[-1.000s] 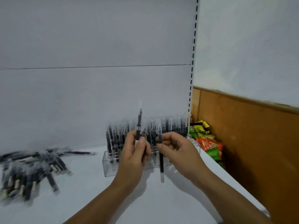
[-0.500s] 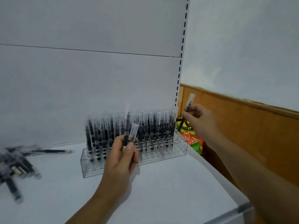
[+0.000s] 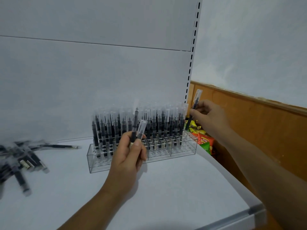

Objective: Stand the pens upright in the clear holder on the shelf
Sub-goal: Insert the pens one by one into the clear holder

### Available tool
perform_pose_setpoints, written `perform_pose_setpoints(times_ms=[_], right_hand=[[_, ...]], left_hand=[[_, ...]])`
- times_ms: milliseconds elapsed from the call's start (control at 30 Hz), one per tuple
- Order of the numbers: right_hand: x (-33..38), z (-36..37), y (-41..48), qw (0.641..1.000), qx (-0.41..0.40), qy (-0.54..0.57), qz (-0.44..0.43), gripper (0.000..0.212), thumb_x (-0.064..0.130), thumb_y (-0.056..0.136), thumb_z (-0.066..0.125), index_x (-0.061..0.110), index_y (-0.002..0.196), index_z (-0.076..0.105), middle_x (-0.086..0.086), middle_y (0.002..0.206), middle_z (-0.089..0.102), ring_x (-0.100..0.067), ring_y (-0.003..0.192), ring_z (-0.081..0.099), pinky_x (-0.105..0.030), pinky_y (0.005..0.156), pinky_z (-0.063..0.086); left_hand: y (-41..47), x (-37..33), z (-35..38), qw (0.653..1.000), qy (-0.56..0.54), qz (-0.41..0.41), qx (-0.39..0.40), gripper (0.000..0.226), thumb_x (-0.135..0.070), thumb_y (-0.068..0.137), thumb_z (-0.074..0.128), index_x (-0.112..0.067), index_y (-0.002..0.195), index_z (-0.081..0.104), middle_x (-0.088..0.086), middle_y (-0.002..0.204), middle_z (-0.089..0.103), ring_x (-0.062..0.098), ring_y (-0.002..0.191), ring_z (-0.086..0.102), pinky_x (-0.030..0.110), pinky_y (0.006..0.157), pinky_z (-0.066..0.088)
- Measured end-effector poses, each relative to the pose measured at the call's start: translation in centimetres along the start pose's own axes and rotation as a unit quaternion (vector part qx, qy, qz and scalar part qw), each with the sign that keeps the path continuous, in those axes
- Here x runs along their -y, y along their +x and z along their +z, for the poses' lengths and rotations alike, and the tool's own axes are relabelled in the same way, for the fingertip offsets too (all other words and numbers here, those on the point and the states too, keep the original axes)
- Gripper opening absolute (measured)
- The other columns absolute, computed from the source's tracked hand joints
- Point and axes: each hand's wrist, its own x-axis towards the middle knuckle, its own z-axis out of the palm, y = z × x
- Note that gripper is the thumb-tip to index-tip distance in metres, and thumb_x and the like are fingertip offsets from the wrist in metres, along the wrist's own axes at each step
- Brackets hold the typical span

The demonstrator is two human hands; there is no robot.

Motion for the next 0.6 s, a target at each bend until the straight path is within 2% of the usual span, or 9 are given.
perform_pose_setpoints(times_ms=[133,233,433,533,600], right_hand=[[-0.3,0.5,-0.4,0.997,0.051,-0.045,0.02,0.009,0.027,0.091,0.066,0.023,0.099,0.064,0.005,0.089,0.064,-0.016,0.087,0.061,-0.035,0.077,0.054],[-0.8,1.1,-1.2,0.99,0.106,-0.089,0.038,0.013,0.026,0.09,0.067,0.017,0.098,0.065,0.006,0.084,0.064,-0.014,0.081,0.06,-0.028,0.069,0.05],[-1.7,1.9,-2.7,0.994,0.084,-0.031,0.063,0.014,0.026,0.091,0.066,0.013,0.088,0.063,0.005,0.077,0.061,-0.013,0.071,0.054,-0.026,0.063,0.042],[-2.0,2.1,-3.3,0.993,0.076,0.028,0.084,0.023,0.024,0.092,0.065,0.011,0.075,0.057,0.0,0.068,0.051,-0.016,0.068,0.047,-0.042,0.067,0.045],[-2.0,2.1,-3.4,0.993,0.07,0.034,0.092,0.021,0.024,0.093,0.064,0.01,0.077,0.059,-0.002,0.068,0.051,-0.017,0.069,0.047,-0.047,0.072,0.049]], left_hand=[[0.0,0.0,0.1,1.0,-0.001,0.002,-0.002,0.024,-0.025,0.094,0.045,-0.001,0.095,0.046,0.006,0.063,0.047,0.003,0.045,0.034,0.012,0.046,0.03],[0.1,0.0,0.1,1.0,-0.008,-0.001,-0.003,0.024,-0.025,0.093,0.044,0.0,0.095,0.046,0.007,0.064,0.047,0.003,0.045,0.035,0.012,0.046,0.03],[0.1,0.2,-0.1,1.0,0.002,0.004,0.004,0.024,-0.025,0.094,0.045,-0.001,0.096,0.046,0.005,0.064,0.048,0.004,0.046,0.034,0.013,0.046,0.03],[0.0,0.2,0.1,1.0,-0.01,-0.003,0.004,0.022,-0.02,0.096,0.043,0.002,0.098,0.046,0.007,0.064,0.046,0.005,0.046,0.033,0.013,0.045,0.029],[0.1,0.3,0.0,1.0,-0.005,-0.005,0.005,0.02,-0.018,0.098,0.042,0.001,0.099,0.046,0.007,0.064,0.046,0.005,0.046,0.033,0.013,0.046,0.03]])
